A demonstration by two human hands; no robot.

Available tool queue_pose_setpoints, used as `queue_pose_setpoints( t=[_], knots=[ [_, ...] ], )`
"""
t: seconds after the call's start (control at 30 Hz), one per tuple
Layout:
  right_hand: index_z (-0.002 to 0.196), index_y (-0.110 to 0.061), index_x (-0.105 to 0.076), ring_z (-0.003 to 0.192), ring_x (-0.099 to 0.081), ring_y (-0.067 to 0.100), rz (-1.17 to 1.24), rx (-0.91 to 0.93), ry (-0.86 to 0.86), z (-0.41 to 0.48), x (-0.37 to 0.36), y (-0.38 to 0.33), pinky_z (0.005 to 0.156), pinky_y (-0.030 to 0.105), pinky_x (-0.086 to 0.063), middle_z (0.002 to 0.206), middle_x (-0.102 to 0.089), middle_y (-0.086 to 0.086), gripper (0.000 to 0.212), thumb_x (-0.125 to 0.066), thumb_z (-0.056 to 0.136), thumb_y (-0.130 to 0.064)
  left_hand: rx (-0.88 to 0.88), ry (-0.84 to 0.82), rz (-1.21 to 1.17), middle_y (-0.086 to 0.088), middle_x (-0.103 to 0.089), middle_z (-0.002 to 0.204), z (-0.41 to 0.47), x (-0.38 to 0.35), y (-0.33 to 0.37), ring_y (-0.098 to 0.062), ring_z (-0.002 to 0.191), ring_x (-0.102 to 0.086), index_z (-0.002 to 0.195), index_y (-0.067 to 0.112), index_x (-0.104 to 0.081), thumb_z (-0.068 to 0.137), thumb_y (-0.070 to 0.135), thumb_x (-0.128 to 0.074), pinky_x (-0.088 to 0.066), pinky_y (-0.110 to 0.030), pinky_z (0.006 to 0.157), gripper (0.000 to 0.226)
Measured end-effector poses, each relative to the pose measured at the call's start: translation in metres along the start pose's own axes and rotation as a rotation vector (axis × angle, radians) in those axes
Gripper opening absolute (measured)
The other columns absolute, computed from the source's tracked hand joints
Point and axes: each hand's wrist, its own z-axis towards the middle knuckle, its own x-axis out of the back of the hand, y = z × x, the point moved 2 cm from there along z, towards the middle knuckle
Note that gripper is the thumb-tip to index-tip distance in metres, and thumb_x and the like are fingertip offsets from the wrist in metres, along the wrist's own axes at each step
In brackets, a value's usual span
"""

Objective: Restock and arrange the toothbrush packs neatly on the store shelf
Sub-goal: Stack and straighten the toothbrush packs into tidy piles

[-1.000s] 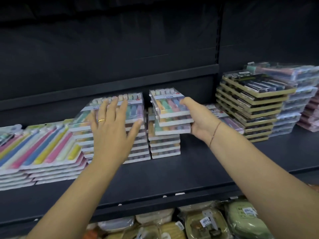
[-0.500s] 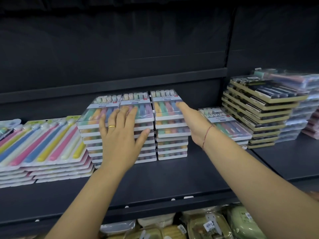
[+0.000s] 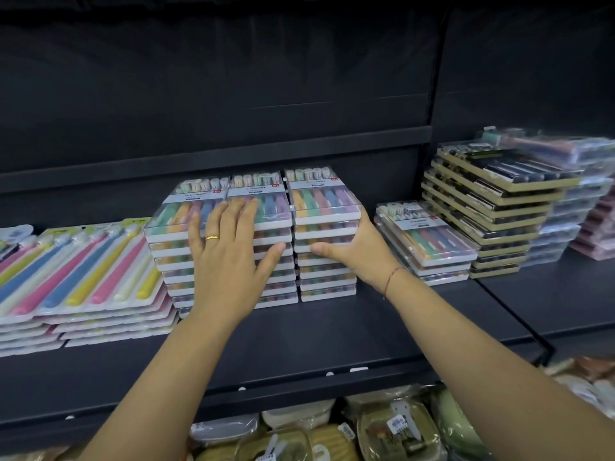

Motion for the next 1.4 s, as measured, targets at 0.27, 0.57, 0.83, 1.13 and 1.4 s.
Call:
queue_pose_setpoints(
  t=[0.27, 0.57, 0.83, 1.13, 1.4],
  knots=[
    [0.15, -0.041, -0.025, 0.13, -0.046, 0.003, 0.236, -0.079, -0.03, -0.001, -0.005, 0.003, 0.113, 0.036, -0.036, 0.144, -0.047, -0.019, 0.099, -0.069, 0.067, -0.074, -0.042, 0.048, -0.026, -0.01, -0.044, 0.146, 0.0, -0.003, -0.003, -0.032, 0.14, -0.033, 0.145, 0.013, -0.04, 0.093, 0.059, -0.032, 0.002, -0.046, 0.118, 0.069],
    [0.152, -0.031, -0.026, 0.137, -0.038, 0.005, 0.093, -0.089, 0.018, -0.013, 0.011, -0.007, 0.116, 0.033, -0.031, 0.151, -0.039, -0.013, 0.088, -0.052, 0.077, -0.069, -0.052, 0.055, -0.039, -0.012, -0.04, 0.148, 0.0, -0.008, -0.004, -0.032, 0.142, -0.029, 0.145, 0.013, -0.038, 0.094, 0.057, -0.032, 0.002, -0.049, 0.119, 0.068],
    [0.111, -0.024, -0.061, 0.103, -0.058, 0.006, -0.058, -0.12, 0.643, -0.098, 0.11, 0.032, 0.096, 0.028, -0.047, 0.115, -0.062, -0.001, 0.015, -0.057, 0.097, -0.027, -0.182, -0.02, -0.675, 0.004, -0.033, 0.153, -0.034, 0.004, 0.095, -0.008, 0.143, -0.023, 0.145, 0.018, -0.041, 0.101, 0.036, -0.044, -0.016, -0.025, 0.119, 0.048],
    [0.139, -0.018, -0.045, 0.121, -0.052, 0.009, -0.024, -0.33, 0.442, -0.094, 0.127, 0.074, 0.103, 0.028, -0.042, 0.138, -0.049, 0.001, 0.051, -0.064, 0.092, -0.024, 0.118, -0.63, -0.95, 0.008, 0.007, 0.164, -0.009, -0.071, 0.209, -0.018, 0.15, -0.004, 0.156, 0.035, -0.005, 0.101, 0.041, -0.048, -0.015, -0.034, 0.118, 0.07],
    [0.142, -0.015, -0.044, 0.12, -0.054, 0.013, 0.061, -0.359, 0.363, -0.086, 0.129, 0.079, 0.1, 0.028, -0.043, 0.129, -0.058, 0.0, 0.059, -0.067, 0.089, -0.023, 0.154, -0.566, -0.956, 0.011, 0.007, 0.163, -0.009, -0.094, 0.218, -0.016, 0.145, -0.023, 0.154, 0.036, -0.017, 0.099, 0.035, -0.052, -0.031, -0.027, 0.105, 0.065]
  ],
)
